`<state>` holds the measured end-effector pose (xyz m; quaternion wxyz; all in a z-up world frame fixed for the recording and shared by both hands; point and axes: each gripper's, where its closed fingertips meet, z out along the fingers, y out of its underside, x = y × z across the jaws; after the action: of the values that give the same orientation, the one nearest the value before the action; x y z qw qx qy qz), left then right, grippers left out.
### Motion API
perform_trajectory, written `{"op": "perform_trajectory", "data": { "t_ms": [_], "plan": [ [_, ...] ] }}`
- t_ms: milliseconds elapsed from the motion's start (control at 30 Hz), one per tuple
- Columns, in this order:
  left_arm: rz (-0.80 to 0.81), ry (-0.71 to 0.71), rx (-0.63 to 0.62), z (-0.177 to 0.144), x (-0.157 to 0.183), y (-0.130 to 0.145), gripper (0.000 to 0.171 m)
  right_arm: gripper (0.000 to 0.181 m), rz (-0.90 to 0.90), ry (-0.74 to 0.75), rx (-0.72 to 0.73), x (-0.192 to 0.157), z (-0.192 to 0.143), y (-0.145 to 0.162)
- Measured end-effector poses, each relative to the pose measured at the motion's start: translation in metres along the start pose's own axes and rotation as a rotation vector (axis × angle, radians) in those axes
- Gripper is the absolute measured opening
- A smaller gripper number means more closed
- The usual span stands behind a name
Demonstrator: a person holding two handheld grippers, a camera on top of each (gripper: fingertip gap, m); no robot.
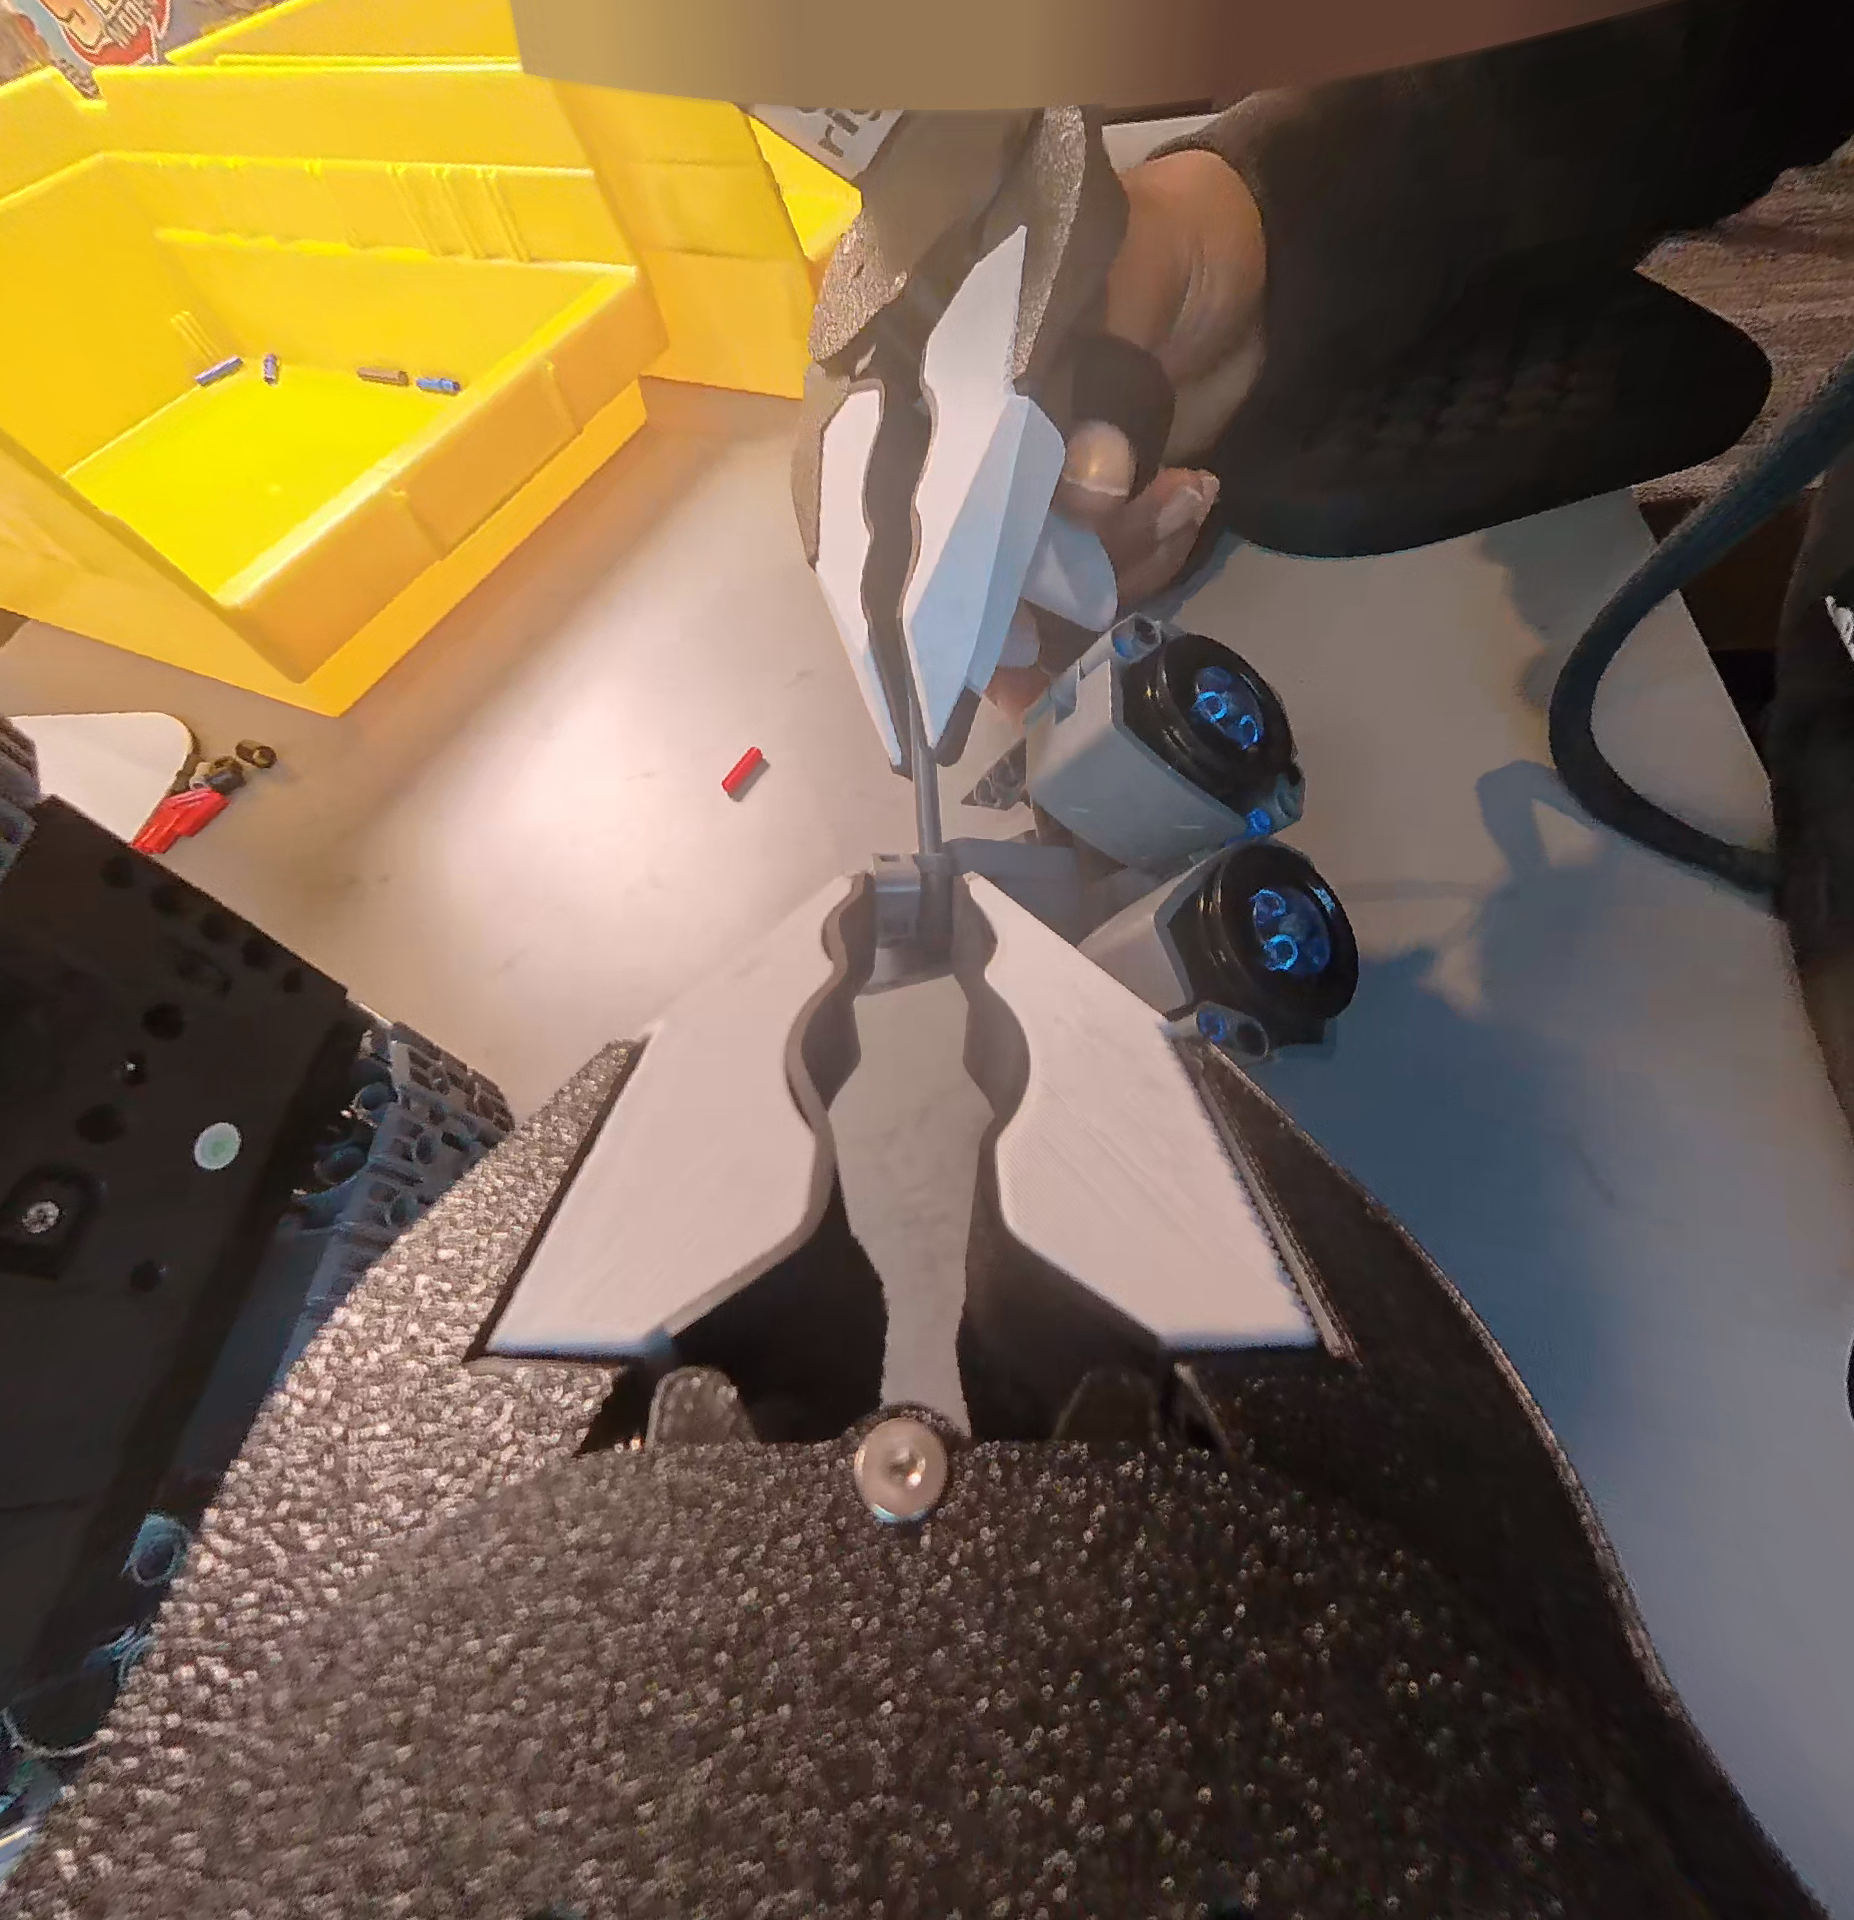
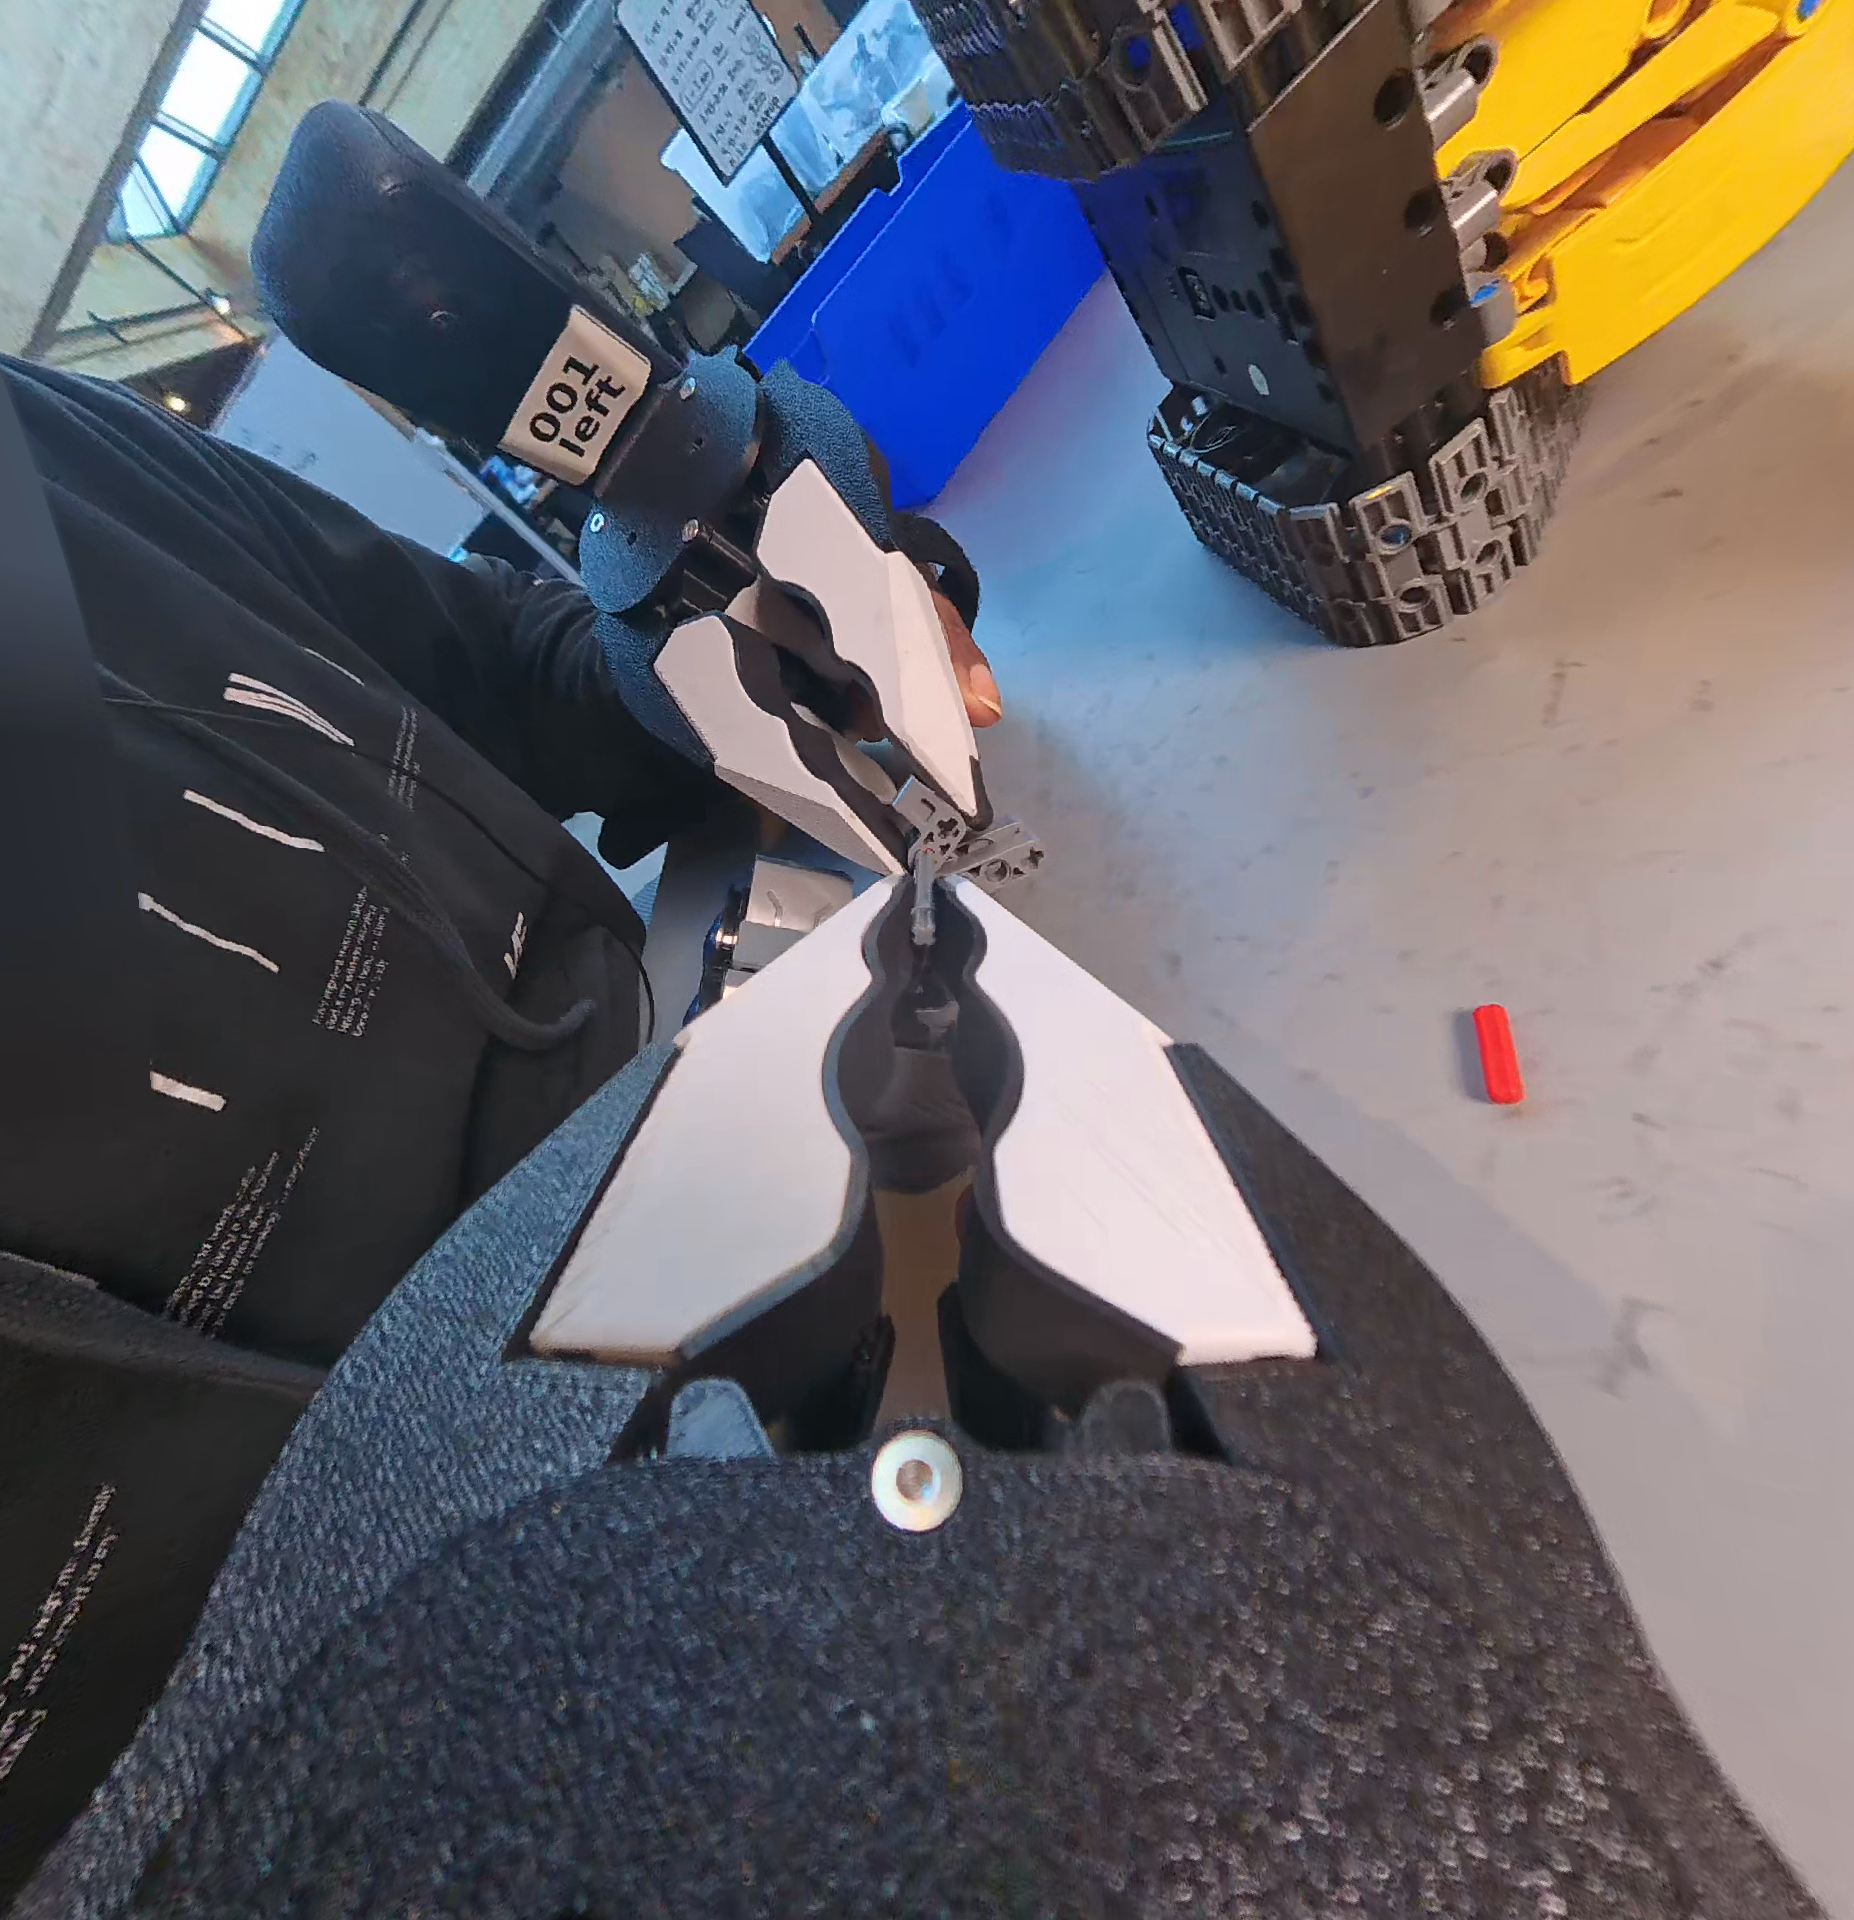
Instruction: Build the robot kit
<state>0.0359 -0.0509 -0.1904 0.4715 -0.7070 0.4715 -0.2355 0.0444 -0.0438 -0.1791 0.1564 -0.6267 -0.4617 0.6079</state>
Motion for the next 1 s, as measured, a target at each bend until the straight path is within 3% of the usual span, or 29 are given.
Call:
{"op": "perform_trajectory", "data": {
  "t_ms": [667, 1000],
  "plan": [
    [-0.023, -0.036, 0.017, -0.001, -0.006, -0.002, 0.01, 0.002, 0.061, 0.035, 0.081, 0.001, 0.003, -0.005],
    [-0.032, -0.035, 0.008, 0.004, -0.004, -0.004, 0.011, 0.002, 0.057, 0.074, 0.051, 0.002, 0.013, -0.001]
  ]
}}
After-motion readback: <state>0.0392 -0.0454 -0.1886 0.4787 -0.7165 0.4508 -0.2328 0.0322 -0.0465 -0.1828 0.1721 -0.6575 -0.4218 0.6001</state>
